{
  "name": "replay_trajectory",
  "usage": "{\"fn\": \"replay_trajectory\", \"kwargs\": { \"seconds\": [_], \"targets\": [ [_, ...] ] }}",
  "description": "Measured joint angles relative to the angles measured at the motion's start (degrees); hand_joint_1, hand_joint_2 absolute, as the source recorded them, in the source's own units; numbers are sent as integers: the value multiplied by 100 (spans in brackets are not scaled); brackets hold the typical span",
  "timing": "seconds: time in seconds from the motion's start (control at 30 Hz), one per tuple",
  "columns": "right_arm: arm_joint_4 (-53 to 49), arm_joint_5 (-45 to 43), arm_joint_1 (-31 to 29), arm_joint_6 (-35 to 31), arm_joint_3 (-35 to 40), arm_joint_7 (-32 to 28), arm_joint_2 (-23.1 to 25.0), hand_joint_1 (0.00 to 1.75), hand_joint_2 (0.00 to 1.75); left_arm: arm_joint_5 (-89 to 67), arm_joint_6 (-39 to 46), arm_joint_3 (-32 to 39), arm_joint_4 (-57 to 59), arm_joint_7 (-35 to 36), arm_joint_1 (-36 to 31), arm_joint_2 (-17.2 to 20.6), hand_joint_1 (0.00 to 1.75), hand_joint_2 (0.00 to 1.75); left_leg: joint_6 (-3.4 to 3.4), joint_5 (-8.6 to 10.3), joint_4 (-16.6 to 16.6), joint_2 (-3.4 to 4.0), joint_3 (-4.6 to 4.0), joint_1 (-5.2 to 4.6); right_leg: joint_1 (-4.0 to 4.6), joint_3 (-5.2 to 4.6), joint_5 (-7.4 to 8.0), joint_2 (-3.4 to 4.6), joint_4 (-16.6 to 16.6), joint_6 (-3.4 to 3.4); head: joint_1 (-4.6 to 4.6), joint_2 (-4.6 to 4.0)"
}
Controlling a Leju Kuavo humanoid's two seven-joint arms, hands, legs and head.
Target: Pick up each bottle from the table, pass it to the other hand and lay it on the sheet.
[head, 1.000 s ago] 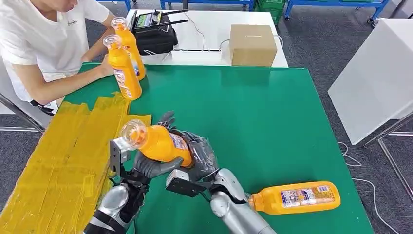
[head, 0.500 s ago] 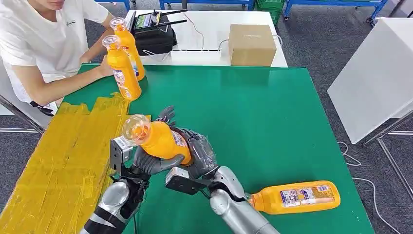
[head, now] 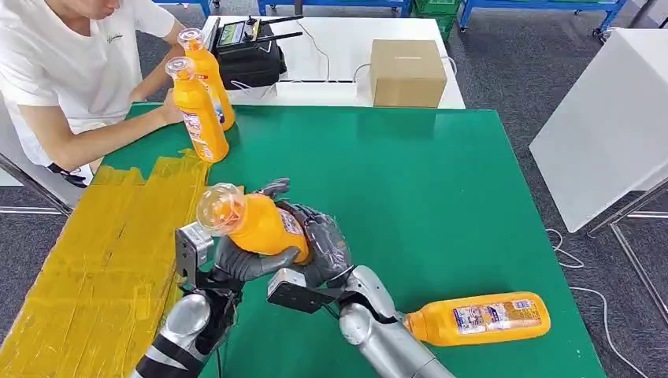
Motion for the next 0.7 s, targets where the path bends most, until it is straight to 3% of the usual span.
{"fn": "replay_trajectory", "kwargs": {
  "seconds": [0.7],
  "targets": [
    [-374, -127, 224, -282, -114, -55, -9, 175, 175, -164, 459, -105, -195, -179, 9, -2, 175, 175, 0, 0, 0, 0, 0, 0, 0, -1, 0, 0, 0, 0, 0, 0]
  ]
}}
